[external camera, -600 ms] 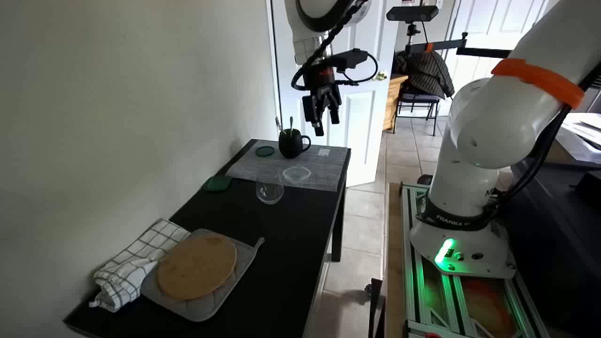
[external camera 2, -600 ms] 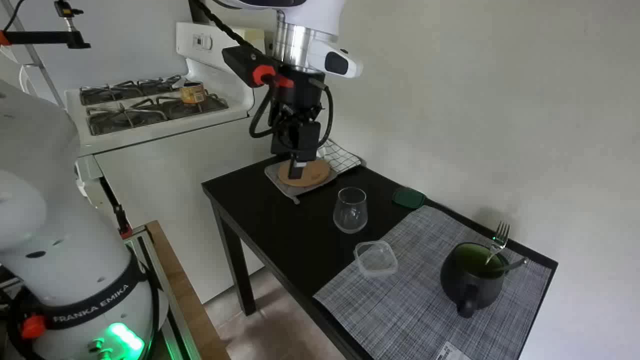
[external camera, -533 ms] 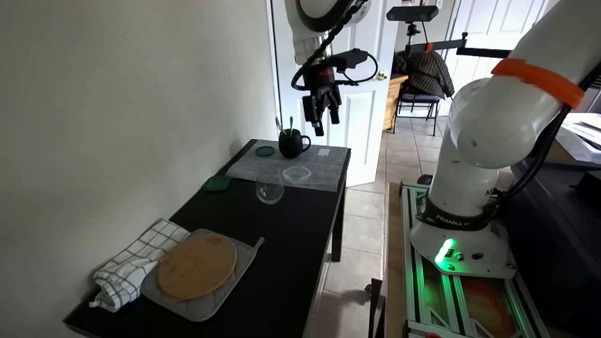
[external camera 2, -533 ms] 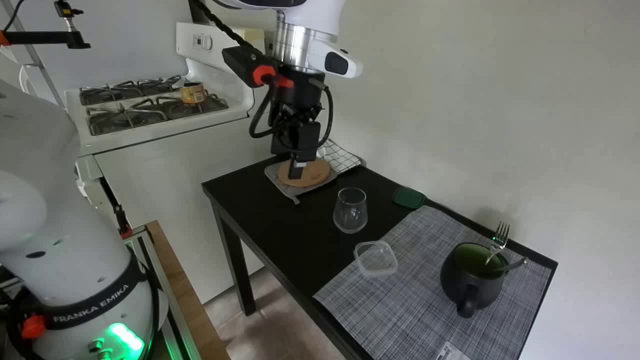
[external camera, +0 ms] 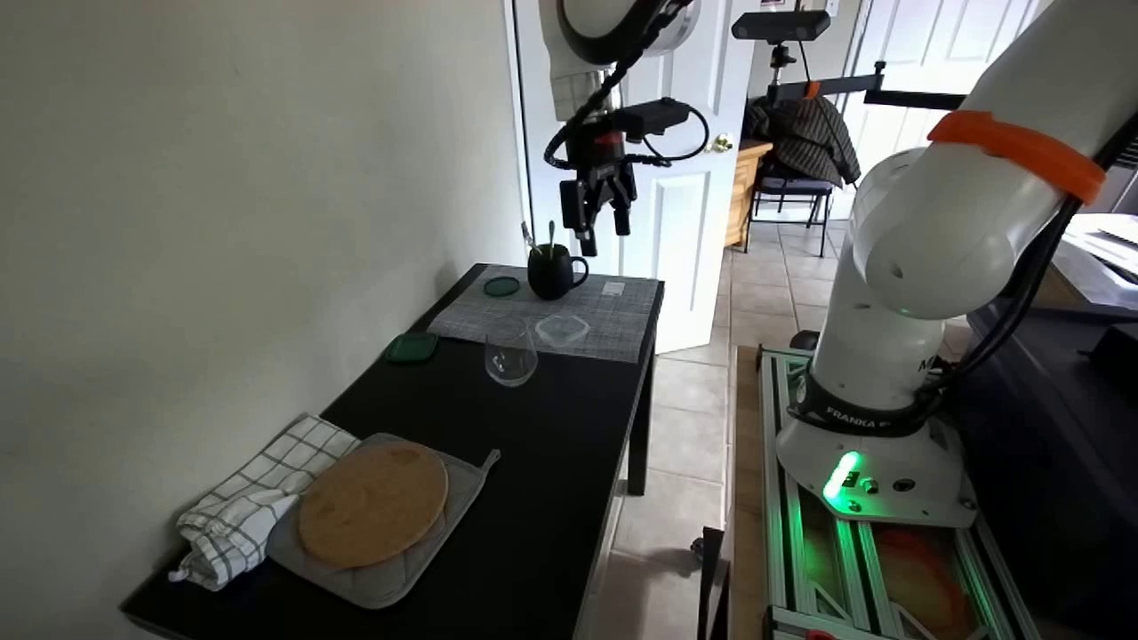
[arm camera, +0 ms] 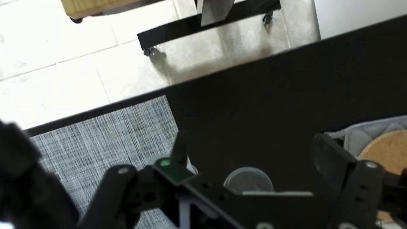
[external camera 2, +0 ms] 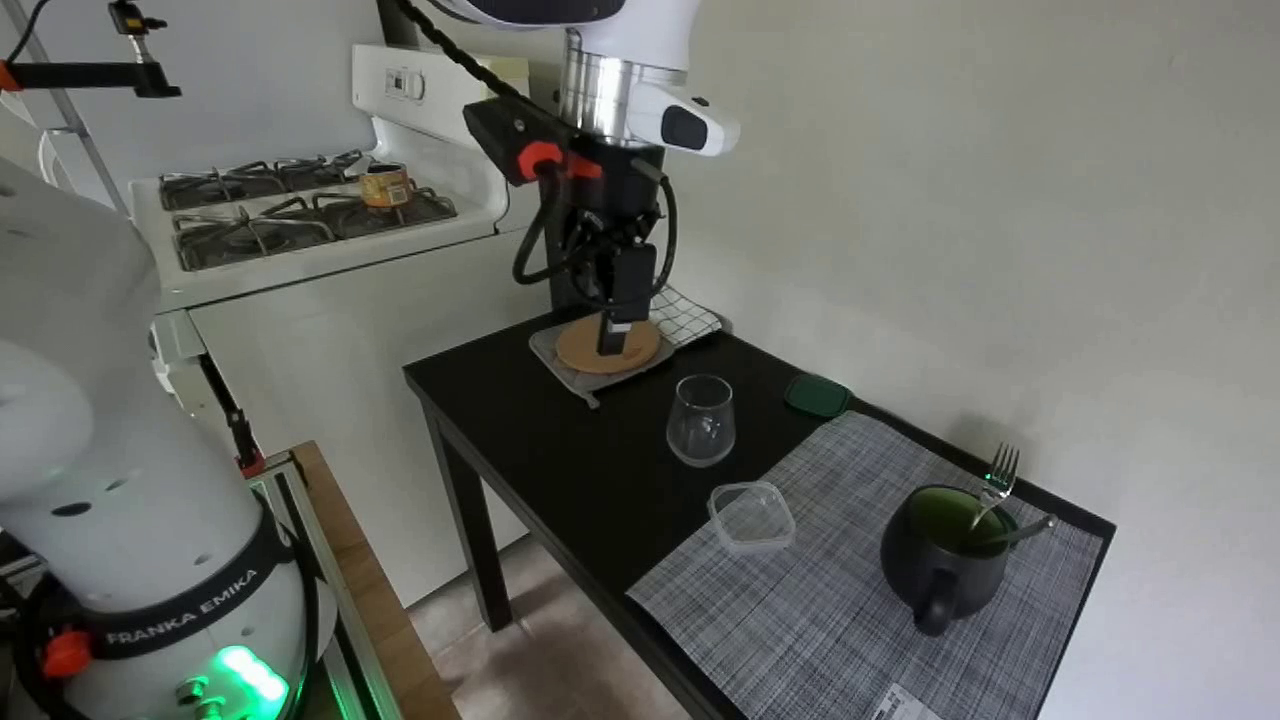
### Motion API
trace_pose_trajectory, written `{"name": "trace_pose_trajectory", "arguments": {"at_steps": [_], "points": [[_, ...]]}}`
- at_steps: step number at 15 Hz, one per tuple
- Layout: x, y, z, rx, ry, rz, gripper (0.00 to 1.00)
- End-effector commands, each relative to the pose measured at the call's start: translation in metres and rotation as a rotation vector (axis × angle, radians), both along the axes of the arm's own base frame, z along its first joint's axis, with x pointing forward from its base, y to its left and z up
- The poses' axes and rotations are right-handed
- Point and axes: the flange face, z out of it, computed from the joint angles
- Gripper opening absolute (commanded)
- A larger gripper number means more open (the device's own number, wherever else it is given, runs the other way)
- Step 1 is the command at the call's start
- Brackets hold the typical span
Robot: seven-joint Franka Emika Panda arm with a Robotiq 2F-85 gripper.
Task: Put the clear bowl on the wooden coaster.
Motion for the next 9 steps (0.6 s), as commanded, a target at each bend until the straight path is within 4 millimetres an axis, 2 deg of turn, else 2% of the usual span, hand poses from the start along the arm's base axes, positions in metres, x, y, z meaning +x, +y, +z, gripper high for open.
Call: {"name": "trace_pose_trajectory", "arguments": {"at_steps": [1, 4, 8, 9], "points": [[0.025, -0.016, -0.02, -0.03, -0.107, -0.137, 1.0], [0.041, -0.04, -0.046, -0.094, -0.156, -0.207, 1.0], [0.028, -0.094, -0.099, -0.033, -0.044, -0.238, 1.0], [0.031, -0.07, -0.076, -0.061, -0.098, -0.217, 1.0]]}}
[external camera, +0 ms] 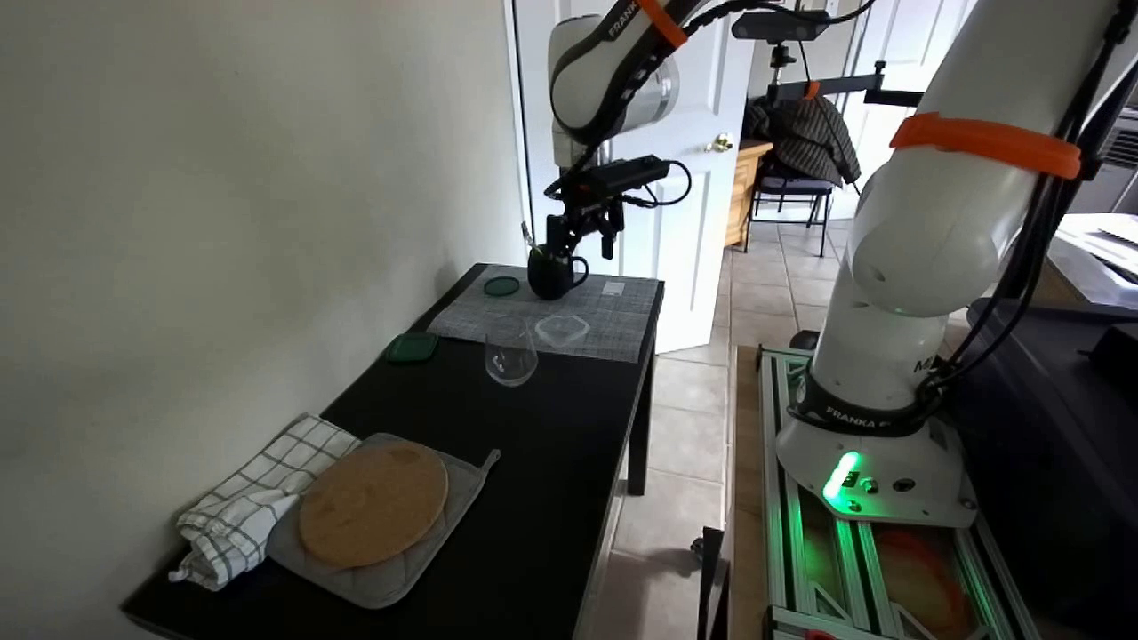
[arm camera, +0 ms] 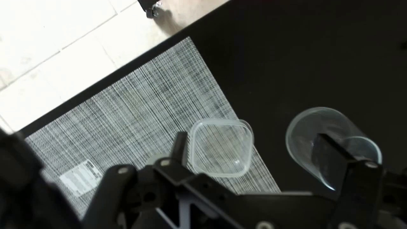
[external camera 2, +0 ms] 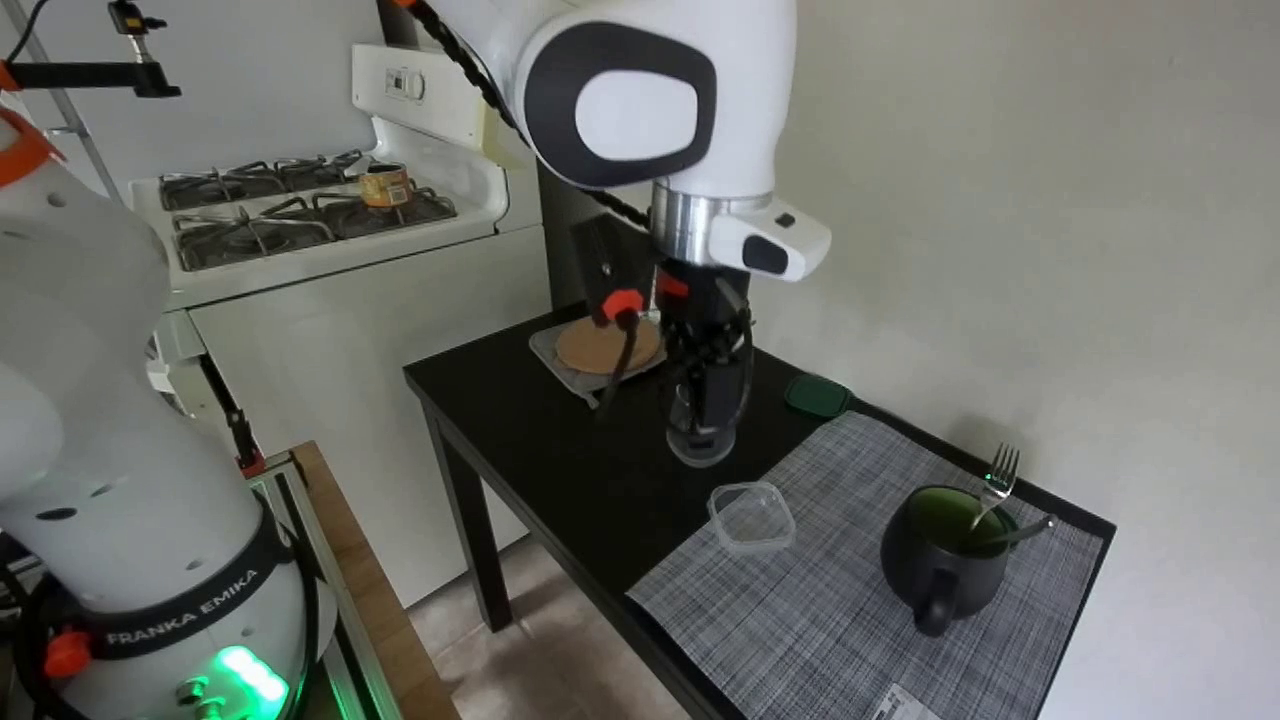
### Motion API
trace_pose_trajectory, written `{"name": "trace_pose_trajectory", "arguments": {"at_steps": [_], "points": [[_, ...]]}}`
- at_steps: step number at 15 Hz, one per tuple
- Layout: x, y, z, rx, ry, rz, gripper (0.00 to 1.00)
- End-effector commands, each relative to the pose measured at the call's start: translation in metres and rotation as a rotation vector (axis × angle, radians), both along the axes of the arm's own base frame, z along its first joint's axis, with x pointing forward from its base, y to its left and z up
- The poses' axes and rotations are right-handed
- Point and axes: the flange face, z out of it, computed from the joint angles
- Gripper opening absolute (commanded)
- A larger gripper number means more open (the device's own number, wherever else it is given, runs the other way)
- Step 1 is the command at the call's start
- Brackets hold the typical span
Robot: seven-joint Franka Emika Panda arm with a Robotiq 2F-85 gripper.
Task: Put the clear bowl on the wooden coaster.
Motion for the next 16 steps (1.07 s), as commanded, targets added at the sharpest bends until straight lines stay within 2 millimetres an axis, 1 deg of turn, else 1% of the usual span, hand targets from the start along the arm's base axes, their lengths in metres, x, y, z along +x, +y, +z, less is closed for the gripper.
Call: {"name": "trace_pose_trajectory", "arguments": {"at_steps": [1, 2, 4, 5, 7, 12, 14, 16], "points": [[-0.004, -0.012, -0.011, 0.012, 0.026, -0.01, 1.0], [-0.006, -0.02, -0.019, 0.019, 0.043, -0.018, 1.0], [-0.005, -0.025, -0.024, 0.021, 0.053, -0.022, 1.0], [-0.001, -0.028, -0.028, 0.028, 0.027, -0.023, 1.0], [0.002, -0.039, -0.042, 0.035, -0.01, -0.065, 1.0], [-0.005, -0.058, -0.089, 0.098, -0.044, -0.172, 1.0], [-0.005, -0.066, -0.107, 0.099, -0.05, -0.226, 1.0], [-0.002, -0.071, -0.121, 0.076, -0.079, -0.291, 0.96]]}}
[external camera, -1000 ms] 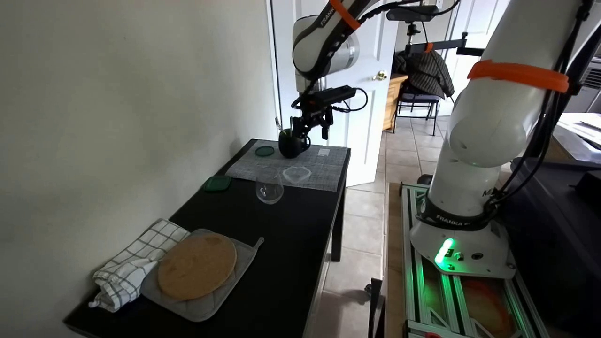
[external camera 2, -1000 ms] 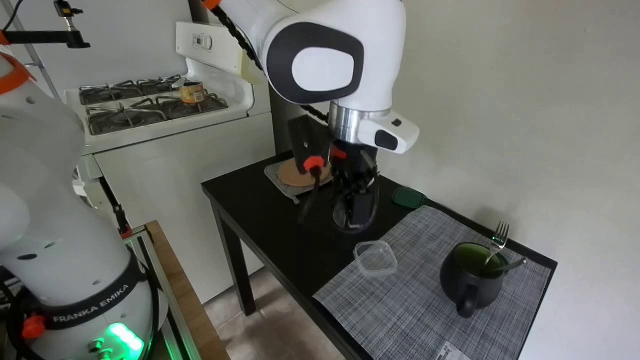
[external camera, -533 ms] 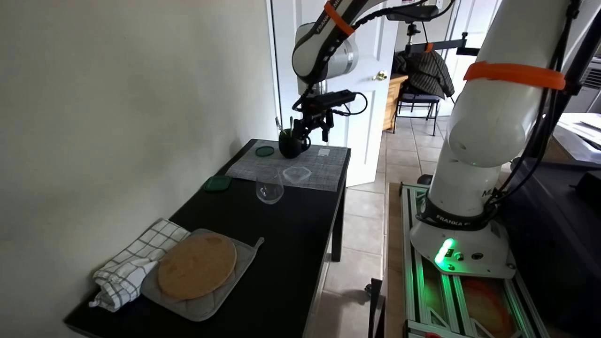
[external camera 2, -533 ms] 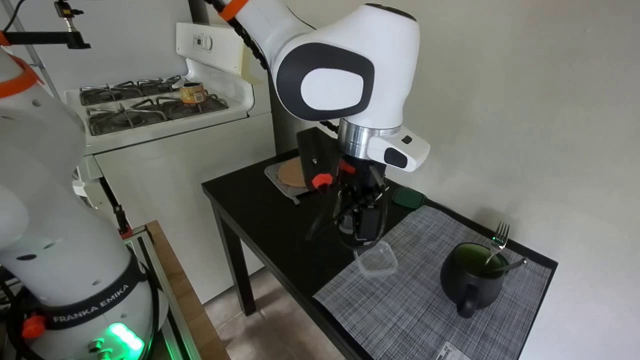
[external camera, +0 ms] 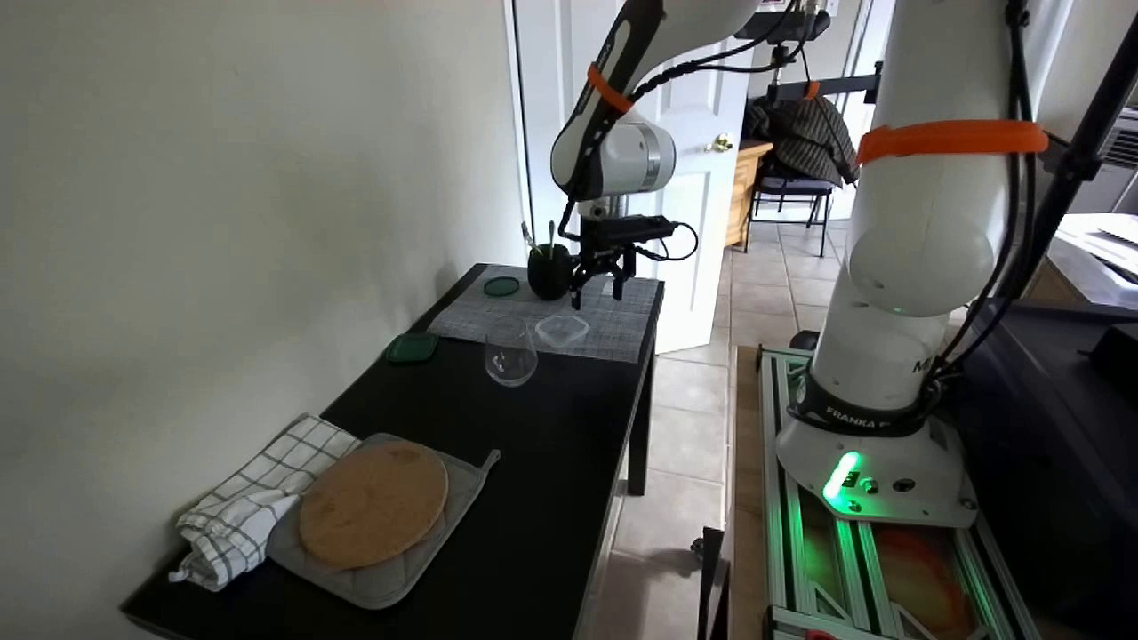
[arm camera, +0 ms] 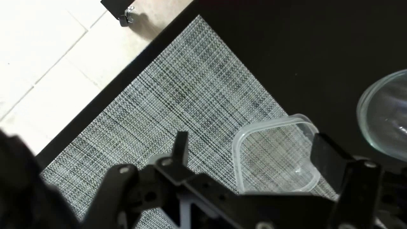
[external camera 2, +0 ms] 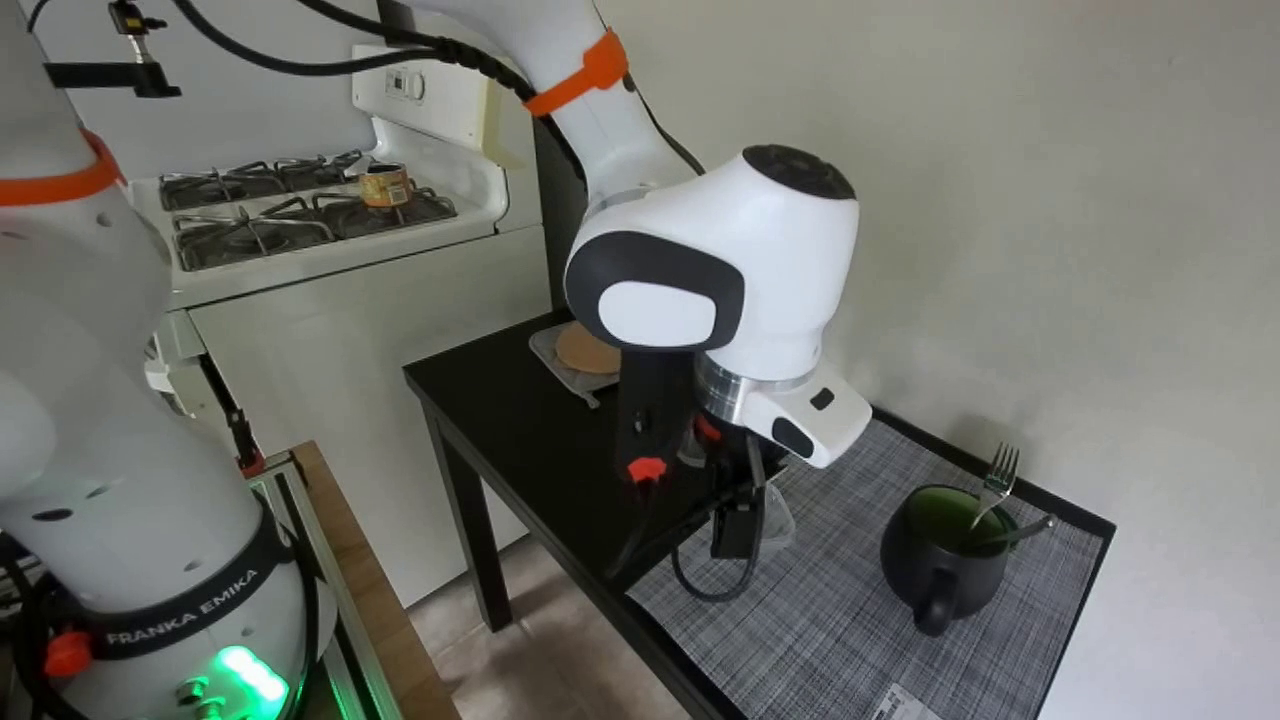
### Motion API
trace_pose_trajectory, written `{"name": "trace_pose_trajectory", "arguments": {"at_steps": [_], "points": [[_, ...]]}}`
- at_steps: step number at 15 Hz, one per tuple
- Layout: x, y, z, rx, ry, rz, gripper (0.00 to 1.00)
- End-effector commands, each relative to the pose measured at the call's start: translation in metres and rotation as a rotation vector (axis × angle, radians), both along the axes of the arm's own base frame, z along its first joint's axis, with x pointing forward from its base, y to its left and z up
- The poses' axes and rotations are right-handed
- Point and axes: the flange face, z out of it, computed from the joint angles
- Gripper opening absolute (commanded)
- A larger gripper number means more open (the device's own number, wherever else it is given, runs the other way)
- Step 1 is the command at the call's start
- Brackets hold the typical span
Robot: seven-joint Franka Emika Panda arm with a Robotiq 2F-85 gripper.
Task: Put the clear bowl on the wooden coaster.
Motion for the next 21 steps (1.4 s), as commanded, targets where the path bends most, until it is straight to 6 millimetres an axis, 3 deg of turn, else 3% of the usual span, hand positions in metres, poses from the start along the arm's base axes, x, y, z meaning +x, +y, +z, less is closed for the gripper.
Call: {"name": "trace_pose_trajectory", "arguments": {"at_steps": [1, 8, 9, 11, 17, 19, 21], "points": [[0.007, -0.012, -0.028, -0.024, -0.027, -0.105, 0.96], [0.029, -0.004, -0.049, -0.054, -0.109, -0.094, 0.9], [0.032, 0.001, -0.051, -0.066, -0.119, -0.062, 0.67], [0.035, 0.008, -0.06, -0.09, -0.124, -0.01, 0.63], [0.036, 0.008, -0.082, -0.132, -0.121, 0.072, 0.16], [0.035, 0.005, -0.076, -0.129, -0.127, 0.069, 0.01], [0.035, 0.005, -0.056, -0.128, -0.153, 0.072, 0.01]]}}
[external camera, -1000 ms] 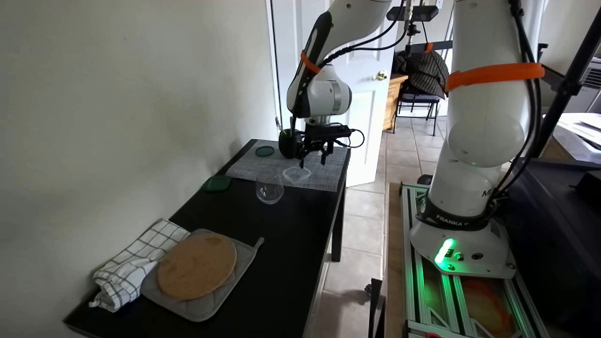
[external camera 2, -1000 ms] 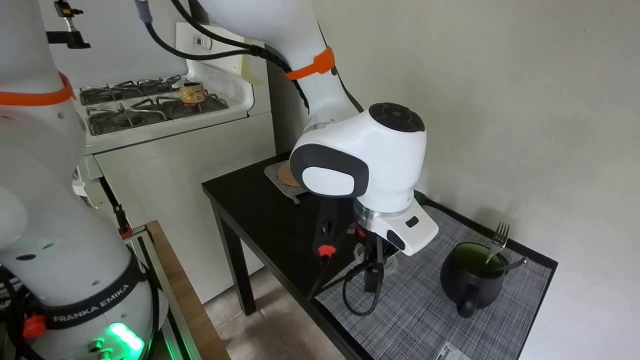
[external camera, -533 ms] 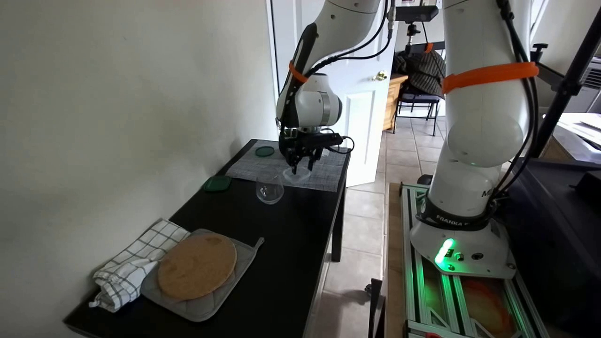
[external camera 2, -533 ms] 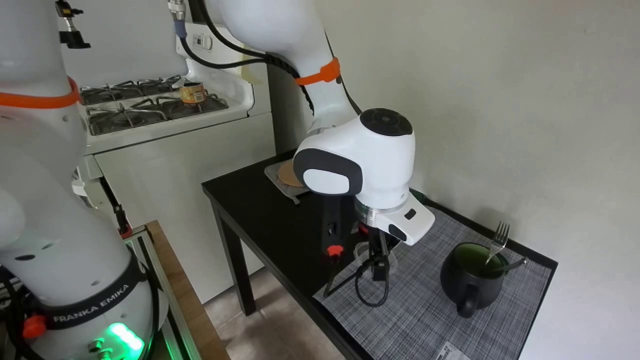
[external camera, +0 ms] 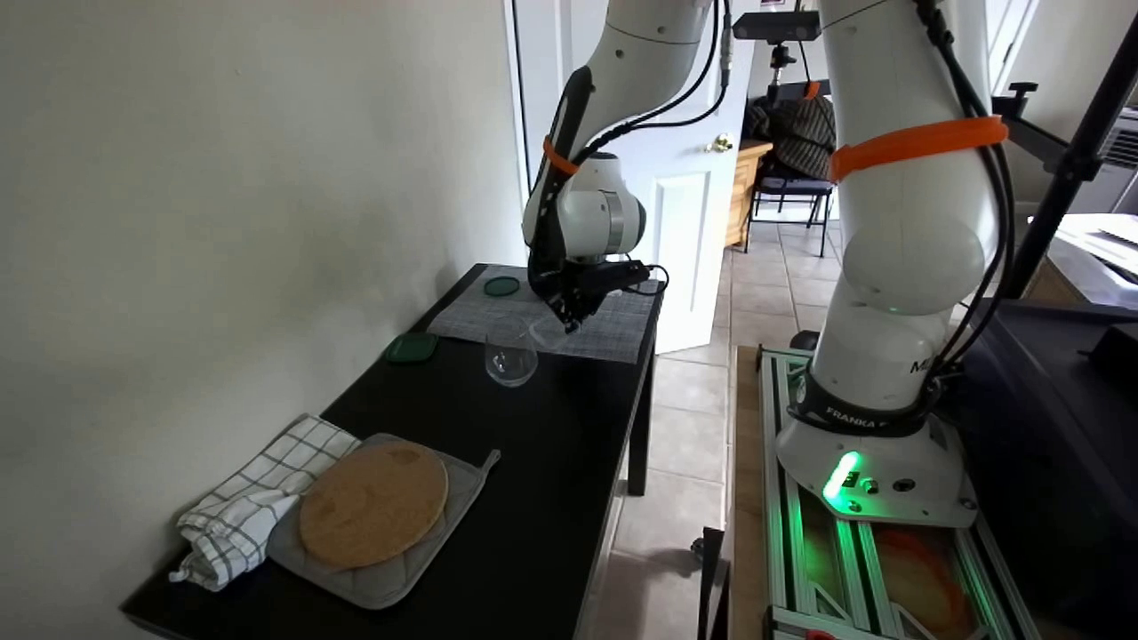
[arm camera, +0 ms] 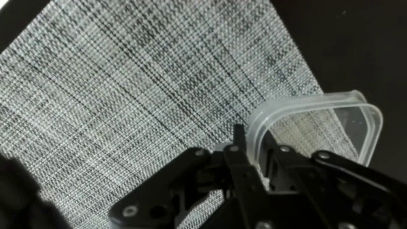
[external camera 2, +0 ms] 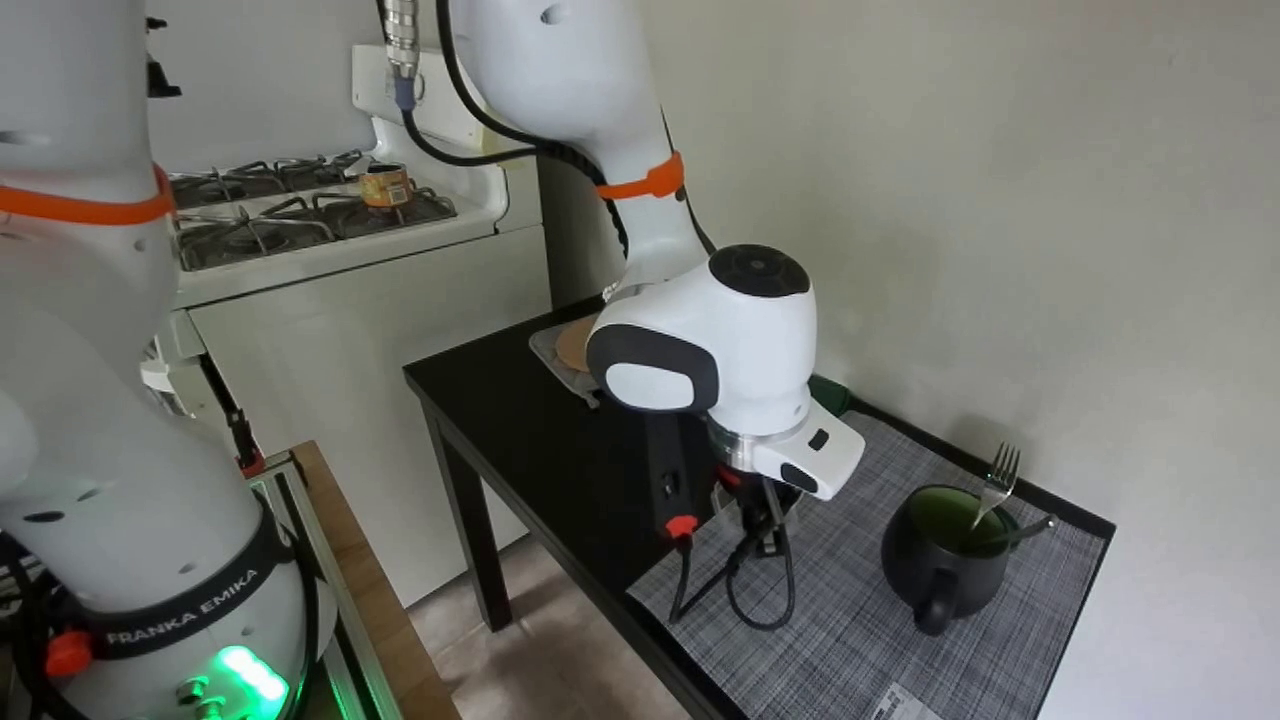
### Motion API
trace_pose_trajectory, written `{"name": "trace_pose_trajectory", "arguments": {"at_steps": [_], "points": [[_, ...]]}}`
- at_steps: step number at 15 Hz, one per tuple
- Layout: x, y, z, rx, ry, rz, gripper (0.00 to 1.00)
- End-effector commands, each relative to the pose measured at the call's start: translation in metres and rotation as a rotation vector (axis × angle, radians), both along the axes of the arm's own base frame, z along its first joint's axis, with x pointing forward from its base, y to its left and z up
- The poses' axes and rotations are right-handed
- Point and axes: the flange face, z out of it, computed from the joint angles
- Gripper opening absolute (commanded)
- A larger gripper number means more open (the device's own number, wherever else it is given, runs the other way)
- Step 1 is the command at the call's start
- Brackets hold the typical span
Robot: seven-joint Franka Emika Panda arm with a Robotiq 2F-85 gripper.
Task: Put the clear bowl on the wooden coaster.
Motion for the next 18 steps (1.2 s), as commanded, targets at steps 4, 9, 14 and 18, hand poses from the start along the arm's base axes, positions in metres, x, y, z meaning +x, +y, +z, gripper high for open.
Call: {"name": "trace_pose_trajectory", "arguments": {"at_steps": [4, 9, 14, 18], "points": [[-0.007, 0.0, 0.047, -0.004, -0.045, 0.022, 0.02], [-0.002, 0.007, 0.105, 0.04, -0.136, 0.032, 0.02], [0.007, 0.054, 0.174, 0.1, -0.226, 0.205, 0.02], [0.017, 0.136, 0.196, 0.182, -0.185, 0.438, 0.02]]}}
